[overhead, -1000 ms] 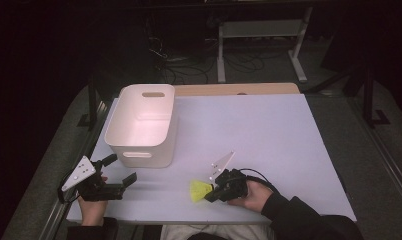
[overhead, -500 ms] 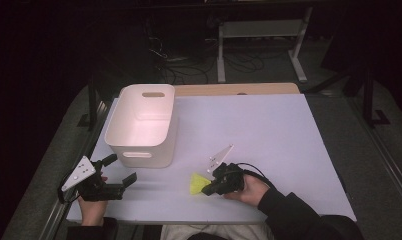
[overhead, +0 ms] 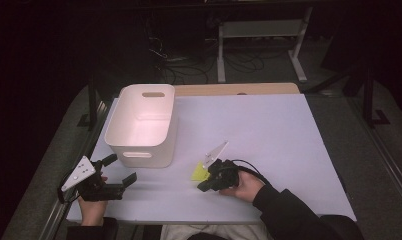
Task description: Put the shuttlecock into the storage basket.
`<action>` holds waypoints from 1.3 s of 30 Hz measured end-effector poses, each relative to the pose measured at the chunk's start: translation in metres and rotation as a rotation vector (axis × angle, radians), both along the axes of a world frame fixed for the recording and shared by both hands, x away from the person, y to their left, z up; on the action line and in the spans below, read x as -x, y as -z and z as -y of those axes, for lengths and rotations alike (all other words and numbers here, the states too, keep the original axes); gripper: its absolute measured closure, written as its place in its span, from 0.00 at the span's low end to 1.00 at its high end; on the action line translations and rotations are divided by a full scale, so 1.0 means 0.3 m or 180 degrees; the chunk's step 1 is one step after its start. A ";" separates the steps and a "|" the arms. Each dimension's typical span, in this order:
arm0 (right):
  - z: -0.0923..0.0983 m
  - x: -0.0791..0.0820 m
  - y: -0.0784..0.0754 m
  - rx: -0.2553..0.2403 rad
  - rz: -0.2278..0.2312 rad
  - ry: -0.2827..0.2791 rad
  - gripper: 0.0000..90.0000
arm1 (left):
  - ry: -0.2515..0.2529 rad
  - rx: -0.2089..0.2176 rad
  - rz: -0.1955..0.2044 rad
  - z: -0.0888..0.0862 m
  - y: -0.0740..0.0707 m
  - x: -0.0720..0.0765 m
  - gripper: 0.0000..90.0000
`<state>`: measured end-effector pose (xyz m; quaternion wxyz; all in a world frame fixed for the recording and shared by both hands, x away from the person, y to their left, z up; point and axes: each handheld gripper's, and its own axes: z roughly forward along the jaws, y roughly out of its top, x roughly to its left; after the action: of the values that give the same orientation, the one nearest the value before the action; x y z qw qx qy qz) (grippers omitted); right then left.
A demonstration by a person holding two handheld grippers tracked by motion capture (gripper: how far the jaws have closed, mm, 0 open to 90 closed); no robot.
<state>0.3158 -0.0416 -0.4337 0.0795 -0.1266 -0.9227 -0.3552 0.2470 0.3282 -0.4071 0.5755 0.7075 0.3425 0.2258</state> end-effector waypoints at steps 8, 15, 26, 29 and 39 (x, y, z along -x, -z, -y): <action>0.006 -0.001 -0.006 -0.0020 0.0004 0.0013 0.99 | 0.0000 0.0005 -0.0001 0.000 0.000 0.001 0.00; 0.018 0.001 -0.033 -0.0089 0.0042 0.0016 0.99 | -0.0001 0.0005 0.0000 0.000 0.000 0.001 0.00; 0.049 -0.005 -0.080 -0.0189 0.0091 0.0077 0.98 | -0.0002 -0.0003 -0.0001 0.000 0.000 0.000 0.00; 0.060 -0.008 -0.092 -0.0214 0.0101 0.0097 0.98 | -0.0004 -0.0002 -0.0002 0.000 0.000 0.000 0.00; 0.086 -0.014 -0.112 -0.0208 0.0144 0.0145 0.95 | -0.0001 -0.0006 -0.0007 0.001 0.001 0.000 0.00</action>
<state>0.3199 -0.0674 -0.4002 0.0546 -0.1369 -0.9091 -0.3897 0.2471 0.3280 -0.4073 0.5744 0.7082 0.3431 0.2255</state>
